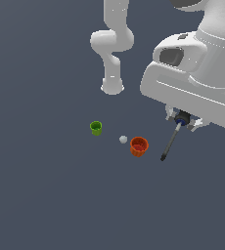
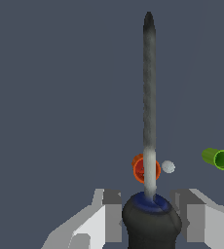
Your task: Pick up a designated object from a clutter of objects.
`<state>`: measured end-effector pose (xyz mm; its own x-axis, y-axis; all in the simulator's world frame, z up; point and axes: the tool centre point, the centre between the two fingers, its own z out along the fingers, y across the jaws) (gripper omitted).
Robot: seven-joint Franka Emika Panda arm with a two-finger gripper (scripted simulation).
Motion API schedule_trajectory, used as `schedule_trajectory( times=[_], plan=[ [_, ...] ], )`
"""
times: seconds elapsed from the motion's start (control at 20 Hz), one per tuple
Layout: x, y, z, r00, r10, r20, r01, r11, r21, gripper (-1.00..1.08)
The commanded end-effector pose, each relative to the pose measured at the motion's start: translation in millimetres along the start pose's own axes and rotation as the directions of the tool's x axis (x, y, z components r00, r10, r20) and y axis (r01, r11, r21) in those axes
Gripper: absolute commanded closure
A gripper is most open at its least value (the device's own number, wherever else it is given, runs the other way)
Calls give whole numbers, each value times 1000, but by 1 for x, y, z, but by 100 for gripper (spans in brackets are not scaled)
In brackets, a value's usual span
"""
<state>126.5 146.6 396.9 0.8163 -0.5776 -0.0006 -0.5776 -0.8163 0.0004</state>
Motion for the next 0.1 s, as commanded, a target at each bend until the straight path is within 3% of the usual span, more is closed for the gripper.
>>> schedule_trajectory(
  times=[0.0, 0.05],
  plan=[
    [1, 0, -2, 1000, 0, 0, 0, 1000, 1, 108],
    [1, 0, -2, 1000, 0, 0, 0, 1000, 1, 108]
  ],
)
